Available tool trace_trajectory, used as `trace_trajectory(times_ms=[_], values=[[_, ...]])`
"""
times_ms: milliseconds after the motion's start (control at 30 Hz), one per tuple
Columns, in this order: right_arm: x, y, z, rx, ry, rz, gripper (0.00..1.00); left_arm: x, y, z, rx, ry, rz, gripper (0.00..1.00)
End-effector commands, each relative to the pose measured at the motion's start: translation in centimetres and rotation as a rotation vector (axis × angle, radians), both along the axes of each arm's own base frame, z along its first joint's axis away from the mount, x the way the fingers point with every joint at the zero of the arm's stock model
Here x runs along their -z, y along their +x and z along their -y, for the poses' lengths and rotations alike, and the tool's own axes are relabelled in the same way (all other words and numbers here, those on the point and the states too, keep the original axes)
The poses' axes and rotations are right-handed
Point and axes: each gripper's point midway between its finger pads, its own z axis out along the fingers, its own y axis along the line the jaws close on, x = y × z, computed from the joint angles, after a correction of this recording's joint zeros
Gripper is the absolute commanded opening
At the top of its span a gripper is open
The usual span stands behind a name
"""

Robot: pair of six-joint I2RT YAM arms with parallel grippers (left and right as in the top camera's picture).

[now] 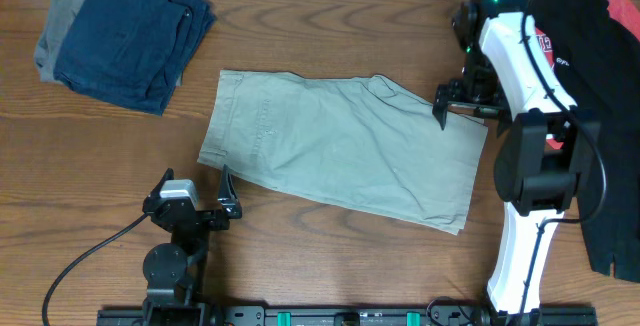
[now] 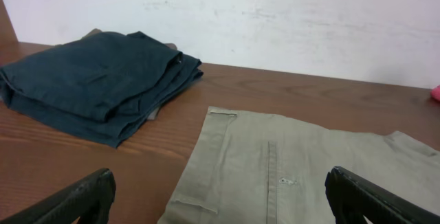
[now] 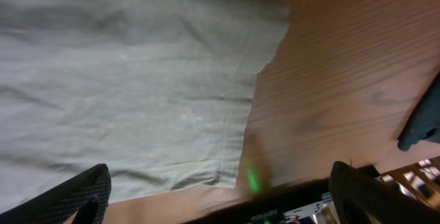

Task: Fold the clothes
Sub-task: 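Press and smooth the shorts' right end with the right gripper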

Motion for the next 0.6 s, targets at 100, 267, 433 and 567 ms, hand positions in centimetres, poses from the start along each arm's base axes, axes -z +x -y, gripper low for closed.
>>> trace_trajectory(times_ms=[100, 267, 433, 567], values=[[1.9, -1.2, -0.4, 0.046, 0.017, -0.003, 0.99, 1.7, -0.1, -0.6, -0.029, 0.019, -0.049, 0.98], [2.7, -2.1, -0.1, 0.092, 0.007, 0.069, 0.99, 1.7, -0.1, -0.6, -0.029, 0.019, -0.049, 0.98], [2.0, -4.0, -0.1, 0.090, 0.029, 0.162, 0.99, 1.7, -0.1, -0.6, -0.029, 0.019, -0.049, 0.98], [3.2, -5.4, -0.7, 0.064, 0.087, 0.208, 0.99, 1.7, -0.1, -0.6, -0.029, 0.019, -0.049, 0.98]])
